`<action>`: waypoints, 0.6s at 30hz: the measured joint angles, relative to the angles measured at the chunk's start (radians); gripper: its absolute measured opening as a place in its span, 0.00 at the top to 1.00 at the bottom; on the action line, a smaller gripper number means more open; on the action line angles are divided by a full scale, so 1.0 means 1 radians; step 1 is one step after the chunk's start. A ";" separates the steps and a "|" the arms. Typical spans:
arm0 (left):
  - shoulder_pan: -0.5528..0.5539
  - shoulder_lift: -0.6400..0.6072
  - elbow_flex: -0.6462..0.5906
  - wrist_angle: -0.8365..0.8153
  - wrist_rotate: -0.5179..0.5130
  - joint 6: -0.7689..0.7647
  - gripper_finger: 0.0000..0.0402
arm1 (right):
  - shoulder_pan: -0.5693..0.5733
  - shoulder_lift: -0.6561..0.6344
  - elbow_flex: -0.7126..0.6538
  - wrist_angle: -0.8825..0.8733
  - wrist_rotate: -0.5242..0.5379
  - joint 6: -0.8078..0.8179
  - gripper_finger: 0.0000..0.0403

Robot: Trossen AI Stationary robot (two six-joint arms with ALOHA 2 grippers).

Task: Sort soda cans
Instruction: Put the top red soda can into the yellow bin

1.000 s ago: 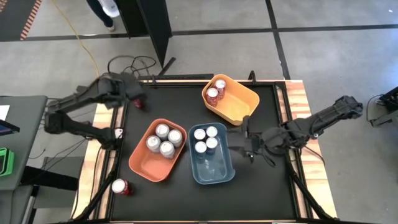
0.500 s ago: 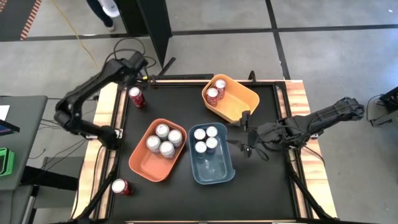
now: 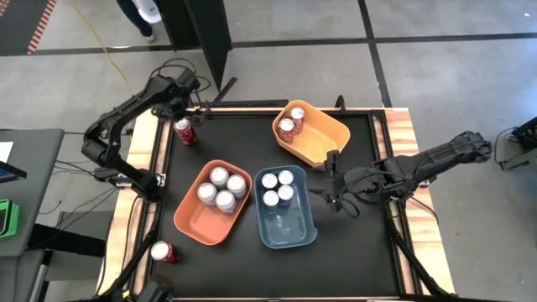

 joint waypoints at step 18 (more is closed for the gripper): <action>0.000 0.000 -0.126 0.130 -0.016 0.022 0.00 | -0.005 0.000 -0.013 0.011 0.000 0.018 0.20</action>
